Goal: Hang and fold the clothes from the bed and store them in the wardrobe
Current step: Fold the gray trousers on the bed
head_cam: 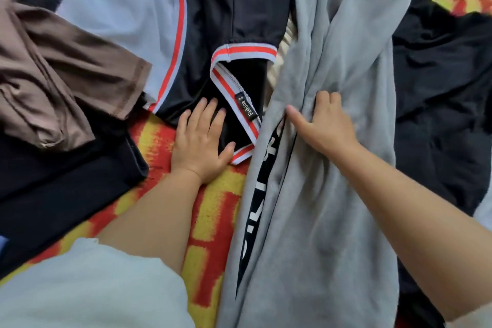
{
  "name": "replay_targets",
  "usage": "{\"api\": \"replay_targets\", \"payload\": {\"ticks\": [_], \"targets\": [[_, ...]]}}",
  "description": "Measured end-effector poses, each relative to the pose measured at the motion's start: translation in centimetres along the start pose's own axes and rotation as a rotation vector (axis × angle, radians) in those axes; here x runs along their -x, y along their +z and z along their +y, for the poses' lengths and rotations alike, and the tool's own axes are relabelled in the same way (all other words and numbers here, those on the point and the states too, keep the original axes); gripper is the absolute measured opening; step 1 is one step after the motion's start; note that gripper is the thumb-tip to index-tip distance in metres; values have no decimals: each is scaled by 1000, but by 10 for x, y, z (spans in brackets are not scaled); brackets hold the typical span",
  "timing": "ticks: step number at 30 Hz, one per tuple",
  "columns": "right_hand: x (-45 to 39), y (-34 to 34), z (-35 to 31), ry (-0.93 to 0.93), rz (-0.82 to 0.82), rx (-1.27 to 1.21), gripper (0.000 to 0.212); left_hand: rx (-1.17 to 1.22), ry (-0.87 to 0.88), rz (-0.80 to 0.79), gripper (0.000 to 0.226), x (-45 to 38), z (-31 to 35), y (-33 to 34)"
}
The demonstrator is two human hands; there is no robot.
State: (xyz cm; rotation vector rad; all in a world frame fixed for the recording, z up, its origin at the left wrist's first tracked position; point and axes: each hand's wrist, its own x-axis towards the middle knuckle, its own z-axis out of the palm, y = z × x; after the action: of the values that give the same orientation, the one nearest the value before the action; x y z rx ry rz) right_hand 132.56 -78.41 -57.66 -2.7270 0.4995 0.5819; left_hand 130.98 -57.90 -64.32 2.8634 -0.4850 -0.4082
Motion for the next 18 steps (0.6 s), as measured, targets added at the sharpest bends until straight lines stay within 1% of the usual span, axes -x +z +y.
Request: {"api": "replay_targets", "payload": {"ticks": [2,4,5,7,8,9,10,11,13,14,15,16,17,18], "targets": [[-15,-15,-4,39,-26,-36,45,-9,15,19,74,-4,-2,1],[-30,-30,-5,72,-16,19,46,-27,29,97,66,-7,-5,5],[-37,-36,-7,100,16,22,45,-32,37,136,65,-7,-6,7],[-58,-46,-6,162,104,-54,34,-20,52,180,63,-8,-7,10],[-67,-51,-8,168,132,-85,29,-16,47,185,62,-9,-7,11],[-72,-56,-9,162,145,-132,29,-16,44,185,62,-8,-6,12],[-75,-60,-11,140,163,-236,34,-15,49,187,62,-9,-6,13],[-75,-63,-12,121,165,-438,38,-12,50,188,62,-10,-7,13],[-61,-76,-11,98,154,-1068,46,-3,51,208,61,-9,-7,14],[-53,-82,-5,87,104,-1421,47,-3,51,223,61,-10,-8,14],[-45,-85,0,83,29,-1705,40,-3,50,229,61,-9,-8,14],[-42,-84,7,96,-31,-1856,29,-1,50,231,62,-10,-9,14],[-39,-82,15,164,-28,-1858,24,4,53,224,62,-10,-8,13],[-39,-77,21,268,21,-1718,24,1,54,221,62,-10,-8,13]]}}
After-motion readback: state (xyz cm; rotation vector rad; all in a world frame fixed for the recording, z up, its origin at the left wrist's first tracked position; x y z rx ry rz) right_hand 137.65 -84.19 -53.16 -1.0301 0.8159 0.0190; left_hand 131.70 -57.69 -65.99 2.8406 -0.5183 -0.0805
